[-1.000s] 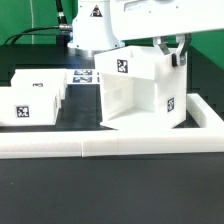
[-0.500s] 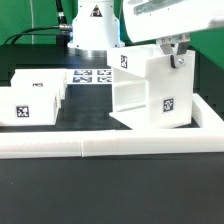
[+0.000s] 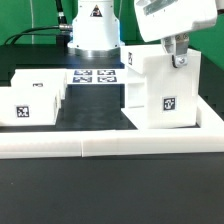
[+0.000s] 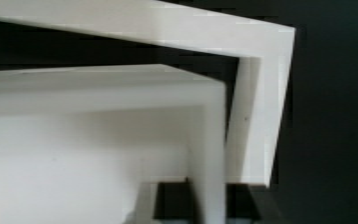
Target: Assemble drawer
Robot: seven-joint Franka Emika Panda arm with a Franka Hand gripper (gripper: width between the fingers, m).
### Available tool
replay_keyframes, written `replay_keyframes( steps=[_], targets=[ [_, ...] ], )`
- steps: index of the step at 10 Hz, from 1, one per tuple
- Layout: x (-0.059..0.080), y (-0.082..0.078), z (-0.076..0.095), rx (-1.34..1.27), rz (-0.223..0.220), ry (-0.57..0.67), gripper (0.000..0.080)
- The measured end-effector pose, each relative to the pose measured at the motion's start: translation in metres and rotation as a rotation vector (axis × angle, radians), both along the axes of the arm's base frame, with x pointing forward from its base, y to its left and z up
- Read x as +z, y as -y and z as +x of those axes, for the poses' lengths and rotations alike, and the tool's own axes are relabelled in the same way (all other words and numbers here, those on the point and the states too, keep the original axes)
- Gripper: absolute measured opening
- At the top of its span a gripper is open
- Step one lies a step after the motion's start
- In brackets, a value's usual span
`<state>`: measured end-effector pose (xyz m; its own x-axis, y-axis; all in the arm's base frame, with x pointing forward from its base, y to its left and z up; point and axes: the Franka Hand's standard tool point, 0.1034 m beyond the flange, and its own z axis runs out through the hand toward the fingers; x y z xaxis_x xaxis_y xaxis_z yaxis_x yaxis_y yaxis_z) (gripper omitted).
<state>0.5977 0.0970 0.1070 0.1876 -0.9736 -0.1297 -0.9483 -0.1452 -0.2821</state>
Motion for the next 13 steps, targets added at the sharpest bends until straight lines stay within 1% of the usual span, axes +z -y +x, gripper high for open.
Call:
replay_keyframes(
  steps=[2, 4, 6, 8, 9, 12, 13],
  targets=[
    [-0.002, -0.002, 0.003, -0.007, 0.007, -0.008, 0.0055],
    [-0.003, -0.012, 0.019, -0.018, 0.031, -0.028, 0.0055],
    [-0.006, -0.012, 0.033, -0.052, 0.053, -0.061, 0.0055],
    [-0.006, -0.011, 0.049, -0.072, 0.067, -0.076, 0.0055],
    [-0.007, -0.01, 0.053, -0.082, 0.075, -0.092, 0.0055],
    [-0.007, -0.011, 0.054, -0.079, 0.08, -0.11, 0.0055],
    [-0.006, -0.012, 0.055, -0.076, 0.08, -0.106, 0.0149]
  ],
)
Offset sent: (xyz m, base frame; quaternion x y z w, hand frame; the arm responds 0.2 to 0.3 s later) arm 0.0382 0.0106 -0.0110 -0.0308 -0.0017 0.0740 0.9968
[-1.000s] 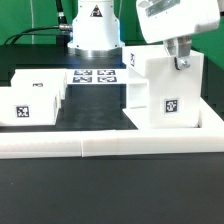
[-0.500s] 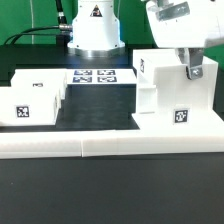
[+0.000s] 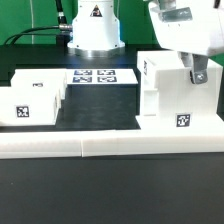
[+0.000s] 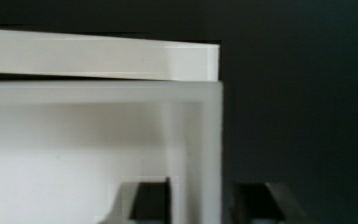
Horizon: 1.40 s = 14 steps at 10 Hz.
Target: Assemble drawer
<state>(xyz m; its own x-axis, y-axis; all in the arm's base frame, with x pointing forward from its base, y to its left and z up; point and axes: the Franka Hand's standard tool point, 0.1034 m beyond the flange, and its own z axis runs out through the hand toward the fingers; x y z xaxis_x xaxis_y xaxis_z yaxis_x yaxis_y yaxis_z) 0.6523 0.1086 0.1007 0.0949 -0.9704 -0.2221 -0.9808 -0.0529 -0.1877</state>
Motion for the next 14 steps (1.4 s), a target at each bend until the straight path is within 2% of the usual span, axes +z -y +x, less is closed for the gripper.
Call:
replay_keyframes(
  steps=[1, 2, 3, 4, 5, 9, 10, 12, 13, 14],
  targets=[
    [0.001, 0.0, 0.001, 0.003, -0.001, 0.003, 0.0286],
    [0.002, 0.0, 0.001, 0.005, -0.001, 0.006, 0.0286],
    [0.003, -0.001, 0.001, 0.006, -0.001, 0.008, 0.0468],
    [0.004, -0.001, 0.002, 0.007, -0.001, 0.01, 0.0585],
    [0.004, -0.001, 0.002, 0.008, -0.001, 0.01, 0.0636],
    [0.004, -0.001, 0.001, 0.026, -0.004, 0.014, 0.0648],
    [0.01, -0.001, -0.004, 0.116, -0.012, 0.018, 0.0648],
    [0.03, -0.006, -0.017, 0.181, -0.015, 0.028, 0.0648],
    [0.033, -0.01, -0.019, 0.19, -0.021, 0.043, 0.0648],
    [0.029, -0.008, -0.019, 0.198, -0.024, 0.041, 0.0648]
  ],
)
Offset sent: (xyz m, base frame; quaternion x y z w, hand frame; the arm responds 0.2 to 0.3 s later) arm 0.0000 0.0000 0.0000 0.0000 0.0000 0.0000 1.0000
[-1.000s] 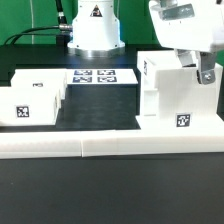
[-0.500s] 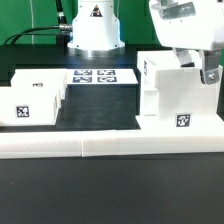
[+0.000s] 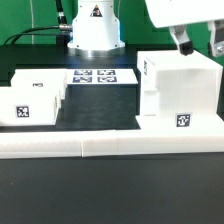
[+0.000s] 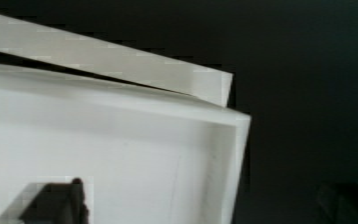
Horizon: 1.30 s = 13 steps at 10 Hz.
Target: Assemble drawer
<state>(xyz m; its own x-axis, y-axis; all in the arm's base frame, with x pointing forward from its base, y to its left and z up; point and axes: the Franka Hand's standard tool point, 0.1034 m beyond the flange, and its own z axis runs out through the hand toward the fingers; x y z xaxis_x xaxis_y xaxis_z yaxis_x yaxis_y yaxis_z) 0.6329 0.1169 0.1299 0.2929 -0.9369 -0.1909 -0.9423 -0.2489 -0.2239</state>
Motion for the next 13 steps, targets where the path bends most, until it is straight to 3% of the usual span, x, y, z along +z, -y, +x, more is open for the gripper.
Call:
replay_keyframes(
  steps=[2, 3, 6, 10, 13],
  targets=[
    [-0.001, 0.0, -0.005, 0.169, -0.029, 0.024, 0.0648],
    [-0.001, -0.002, -0.018, 0.322, -0.033, 0.009, 0.0648],
    [0.018, 0.019, -0.029, 0.564, -0.064, 0.071, 0.0648],
    [0.013, 0.02, -0.03, 0.841, -0.098, 0.138, 0.0648],
    [0.014, 0.062, -0.05, 1.062, -0.162, 0.166, 0.0648]
  ],
)
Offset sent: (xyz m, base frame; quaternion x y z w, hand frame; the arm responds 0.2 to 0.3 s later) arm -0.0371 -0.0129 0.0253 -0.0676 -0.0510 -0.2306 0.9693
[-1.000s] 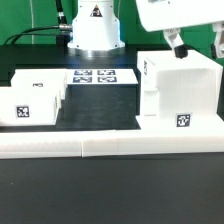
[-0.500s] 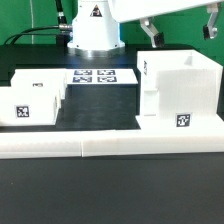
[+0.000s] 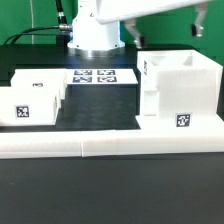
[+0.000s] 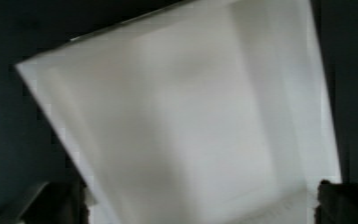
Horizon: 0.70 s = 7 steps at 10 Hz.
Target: Assemble drawer
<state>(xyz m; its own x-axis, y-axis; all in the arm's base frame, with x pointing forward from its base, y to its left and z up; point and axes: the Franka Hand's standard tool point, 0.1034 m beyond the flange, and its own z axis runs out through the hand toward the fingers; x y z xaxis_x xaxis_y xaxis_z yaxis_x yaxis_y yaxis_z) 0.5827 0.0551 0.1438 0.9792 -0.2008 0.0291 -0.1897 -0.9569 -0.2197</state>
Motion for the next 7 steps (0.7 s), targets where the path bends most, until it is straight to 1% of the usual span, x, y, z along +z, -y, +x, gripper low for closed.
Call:
replay_keyframes(
  steps=[2, 3, 7],
  targets=[
    [-0.008, 0.028, -0.016, -0.012, -0.025, 0.014, 0.0648],
    [-0.011, 0.042, -0.021, -0.012, -0.034, 0.022, 0.0648],
    [-0.012, 0.042, -0.021, -0.012, -0.035, 0.02, 0.0648]
  ],
)
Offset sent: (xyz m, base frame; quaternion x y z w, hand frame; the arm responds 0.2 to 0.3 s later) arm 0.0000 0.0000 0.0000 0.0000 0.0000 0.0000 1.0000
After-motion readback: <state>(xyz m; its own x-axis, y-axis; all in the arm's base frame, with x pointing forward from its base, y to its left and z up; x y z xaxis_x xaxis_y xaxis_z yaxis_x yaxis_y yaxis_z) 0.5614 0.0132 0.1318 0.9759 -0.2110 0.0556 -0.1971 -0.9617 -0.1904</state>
